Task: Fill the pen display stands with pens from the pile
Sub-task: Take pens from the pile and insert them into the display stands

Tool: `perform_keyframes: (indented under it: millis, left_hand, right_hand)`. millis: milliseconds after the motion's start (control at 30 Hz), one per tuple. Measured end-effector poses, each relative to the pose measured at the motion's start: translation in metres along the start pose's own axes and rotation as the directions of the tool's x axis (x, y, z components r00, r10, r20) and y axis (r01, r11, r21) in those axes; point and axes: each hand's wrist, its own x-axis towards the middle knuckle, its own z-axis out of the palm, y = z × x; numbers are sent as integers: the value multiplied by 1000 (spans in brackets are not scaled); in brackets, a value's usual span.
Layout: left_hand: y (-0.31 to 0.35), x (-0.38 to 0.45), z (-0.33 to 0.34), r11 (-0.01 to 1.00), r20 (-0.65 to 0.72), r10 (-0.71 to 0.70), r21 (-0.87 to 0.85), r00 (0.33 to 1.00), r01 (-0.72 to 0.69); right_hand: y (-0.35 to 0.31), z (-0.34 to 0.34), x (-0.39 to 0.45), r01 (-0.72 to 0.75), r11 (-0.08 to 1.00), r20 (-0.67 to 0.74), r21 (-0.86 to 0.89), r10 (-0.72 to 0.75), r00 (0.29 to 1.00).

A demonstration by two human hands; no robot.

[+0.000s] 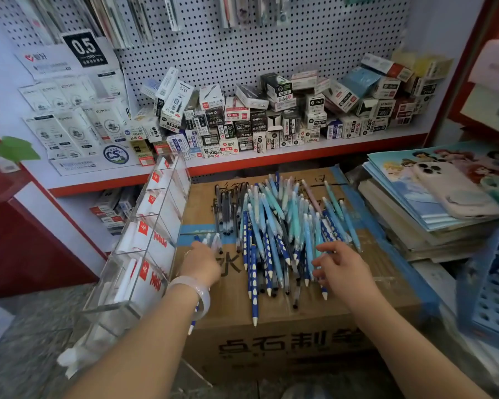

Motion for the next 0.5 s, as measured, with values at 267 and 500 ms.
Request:
perform_keyframes:
  millis: [267, 500]
  left_hand:
    - [20, 20, -28, 946, -13, 180, -271, 984, -177]
    - [58, 73, -37, 915, -83, 73, -390, 994, -100]
  right_hand:
    - [-2, -2, -3, -8, 1000, 16, 2, 8, 1000]
    - [11, -28, 7, 9, 998, -44, -69, -12, 999]
